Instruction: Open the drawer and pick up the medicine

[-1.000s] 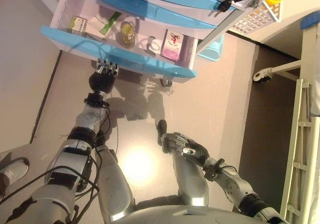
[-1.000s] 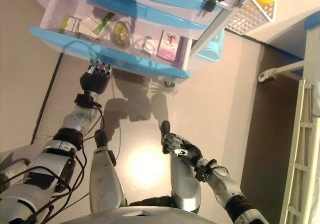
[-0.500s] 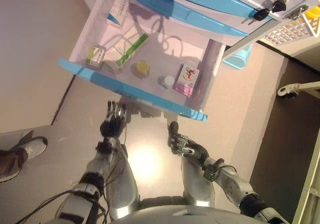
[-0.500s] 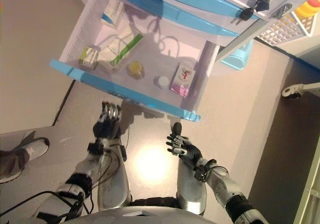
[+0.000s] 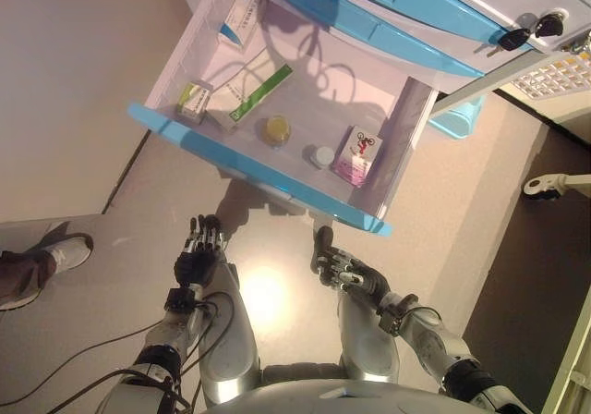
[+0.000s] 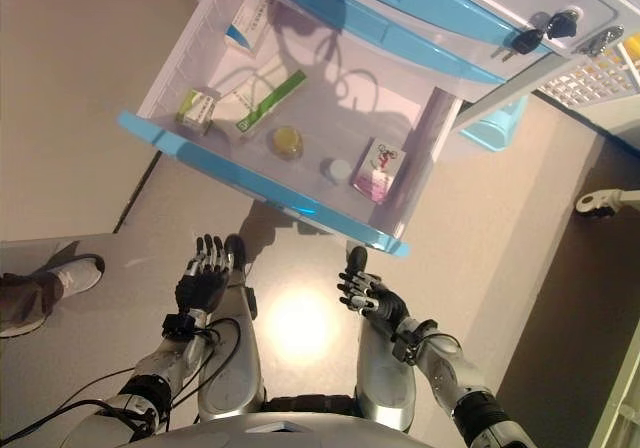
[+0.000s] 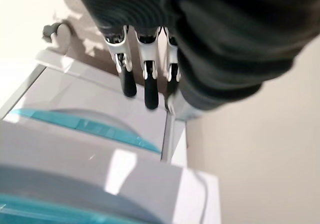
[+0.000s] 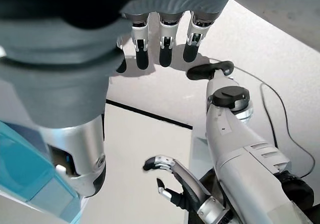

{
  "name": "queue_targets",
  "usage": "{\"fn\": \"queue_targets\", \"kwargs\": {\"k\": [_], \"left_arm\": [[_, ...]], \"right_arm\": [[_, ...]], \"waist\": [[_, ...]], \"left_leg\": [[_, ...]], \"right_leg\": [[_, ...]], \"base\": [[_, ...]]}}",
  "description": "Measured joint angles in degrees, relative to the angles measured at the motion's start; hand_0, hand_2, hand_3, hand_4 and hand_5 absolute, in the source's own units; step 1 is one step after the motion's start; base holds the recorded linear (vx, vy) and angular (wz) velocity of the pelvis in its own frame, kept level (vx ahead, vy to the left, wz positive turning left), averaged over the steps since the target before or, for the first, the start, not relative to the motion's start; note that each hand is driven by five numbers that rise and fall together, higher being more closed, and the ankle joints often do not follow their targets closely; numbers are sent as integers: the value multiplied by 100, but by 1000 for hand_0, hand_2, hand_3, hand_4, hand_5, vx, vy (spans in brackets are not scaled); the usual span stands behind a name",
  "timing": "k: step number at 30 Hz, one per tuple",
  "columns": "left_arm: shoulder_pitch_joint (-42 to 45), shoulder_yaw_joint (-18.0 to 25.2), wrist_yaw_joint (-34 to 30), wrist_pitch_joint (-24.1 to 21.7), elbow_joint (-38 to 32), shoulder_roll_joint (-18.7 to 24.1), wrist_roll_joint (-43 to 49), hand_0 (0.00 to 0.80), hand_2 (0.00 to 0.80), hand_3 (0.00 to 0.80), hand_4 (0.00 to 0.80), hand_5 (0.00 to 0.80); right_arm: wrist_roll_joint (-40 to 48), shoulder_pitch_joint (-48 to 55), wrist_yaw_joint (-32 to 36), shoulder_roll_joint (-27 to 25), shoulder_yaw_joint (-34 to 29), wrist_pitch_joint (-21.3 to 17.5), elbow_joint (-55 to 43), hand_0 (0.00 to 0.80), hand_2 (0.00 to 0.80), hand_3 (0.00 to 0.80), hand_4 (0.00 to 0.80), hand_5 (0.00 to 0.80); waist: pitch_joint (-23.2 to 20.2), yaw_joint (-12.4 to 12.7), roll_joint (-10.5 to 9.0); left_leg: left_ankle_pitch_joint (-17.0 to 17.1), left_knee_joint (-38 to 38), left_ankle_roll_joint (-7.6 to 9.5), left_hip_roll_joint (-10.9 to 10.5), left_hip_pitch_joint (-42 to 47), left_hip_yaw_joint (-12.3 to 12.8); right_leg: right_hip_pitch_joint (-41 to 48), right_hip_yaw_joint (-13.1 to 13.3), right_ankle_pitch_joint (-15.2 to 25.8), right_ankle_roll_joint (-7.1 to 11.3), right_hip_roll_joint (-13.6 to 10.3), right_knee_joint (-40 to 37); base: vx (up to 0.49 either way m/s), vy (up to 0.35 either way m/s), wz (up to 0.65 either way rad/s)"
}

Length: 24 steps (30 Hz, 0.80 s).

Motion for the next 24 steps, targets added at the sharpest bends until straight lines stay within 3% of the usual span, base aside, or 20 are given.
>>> {"fn": "queue_targets", "kwargs": {"k": [6,9,13,18,21,24], "left_arm": [[-72,240,923,-125,519,43,64,0,0,0,0,0],[-91,416,1390,-554,591,41,603,0,0,0,0,0],[11,731,1766,-1098,415,66,1276,0,0,0,0,0],[924,1018,2079,-1499,-601,118,2195,0,0,0,0,0],[1498,1118,2052,-1480,-796,91,2543,0,0,0,0,0],[1858,1176,1906,-1473,-952,42,2894,0,0,0,0,0]], "right_arm": [[13,-12,-158,153,-255,-149,231,0,0,0,0,0],[6,-365,-1263,383,-704,-70,832,0,0,0,0,0],[250,-364,-2448,53,-1454,264,1559,0,0,0,0,0],[591,618,-3439,-177,-2545,245,476,0,0,0,0,0],[588,932,-3606,-326,-3100,49,-18,0,0,0,0,0],[430,1132,-3693,-498,-3568,-149,-811,0,0,0,0,0]], "waist": [[-3,50,-3],[-8,51,5],[-9,171,8],[-57,203,22],[-350,229,33],[-595,237,24]], "left_leg": [[0,52,-3,-36,20,16],[12,92,-41,-36,139,58],[-45,56,-60,-41,359,57],[-85,-291,-118,-43,712,41],[-21,-316,-37,-47,806,49],[-17,-433,-68,-179,1010,82]], "right_leg": [[35,-11,-64,9,-53,76],[175,-12,-68,18,-68,76],[422,-3,-83,-1,-69,55],[783,-39,-73,1,-21,-201],[982,-60,21,82,14,-514],[1410,-180,129,196,-87,-925]], "base": [[1,46,5],[-23,11,3],[45,-33,6],[69,-45,7],[67,19,0],[83,60,23]]}}
